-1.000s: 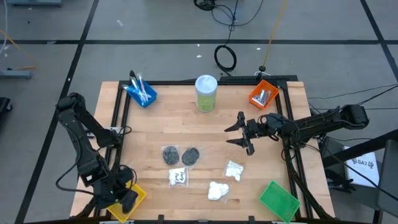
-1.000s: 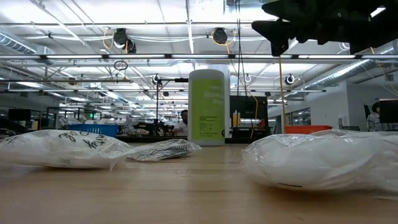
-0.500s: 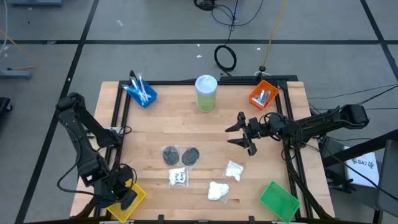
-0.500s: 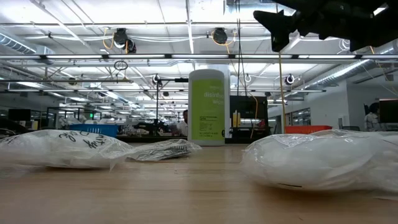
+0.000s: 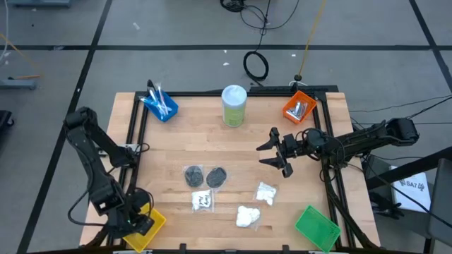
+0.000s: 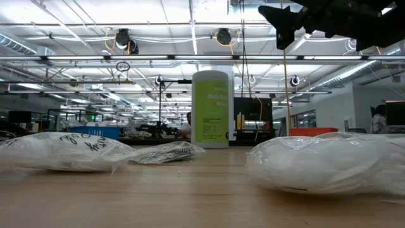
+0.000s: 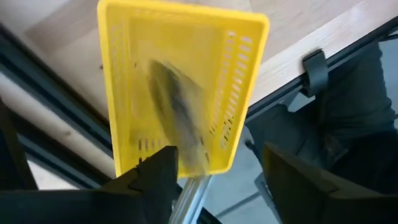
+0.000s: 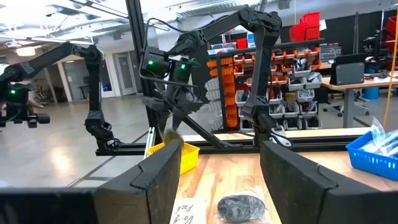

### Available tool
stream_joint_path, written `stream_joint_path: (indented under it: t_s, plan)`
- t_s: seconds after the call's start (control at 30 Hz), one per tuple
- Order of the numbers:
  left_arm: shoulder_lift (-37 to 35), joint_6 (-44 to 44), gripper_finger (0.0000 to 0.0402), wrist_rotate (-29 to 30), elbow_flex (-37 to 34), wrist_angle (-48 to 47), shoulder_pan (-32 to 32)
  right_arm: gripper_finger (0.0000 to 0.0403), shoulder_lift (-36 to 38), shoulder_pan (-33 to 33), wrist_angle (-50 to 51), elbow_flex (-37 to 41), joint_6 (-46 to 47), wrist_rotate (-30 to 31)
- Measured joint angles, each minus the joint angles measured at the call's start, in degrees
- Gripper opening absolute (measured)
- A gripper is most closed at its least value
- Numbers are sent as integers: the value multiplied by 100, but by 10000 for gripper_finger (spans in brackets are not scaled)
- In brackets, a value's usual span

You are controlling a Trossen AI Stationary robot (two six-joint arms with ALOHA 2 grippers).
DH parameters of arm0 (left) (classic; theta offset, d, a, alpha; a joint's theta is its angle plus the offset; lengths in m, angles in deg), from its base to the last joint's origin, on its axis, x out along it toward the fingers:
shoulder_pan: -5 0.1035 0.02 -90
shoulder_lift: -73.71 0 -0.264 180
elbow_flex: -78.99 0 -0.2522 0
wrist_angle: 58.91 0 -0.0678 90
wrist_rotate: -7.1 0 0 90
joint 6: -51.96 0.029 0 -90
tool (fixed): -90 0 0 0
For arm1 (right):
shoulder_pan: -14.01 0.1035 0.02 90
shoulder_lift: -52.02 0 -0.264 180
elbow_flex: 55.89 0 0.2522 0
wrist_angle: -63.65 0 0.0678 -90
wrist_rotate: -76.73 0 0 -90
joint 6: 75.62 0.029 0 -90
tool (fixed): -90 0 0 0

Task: Pick & Place Travel size toiletries
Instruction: Put the black hairbrush into the yellow bin

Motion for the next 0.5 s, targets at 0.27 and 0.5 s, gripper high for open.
stream_joint_path:
  t_s: [0.27, 0.5]
  plan:
    - [22, 651, 279, 514, 0, -21, 27, 208, 0, 0, 4, 0, 37, 0]
    - [22, 1810, 274, 1342, 0, -131, 432, 208, -4, 0, 85, 0, 198, 0]
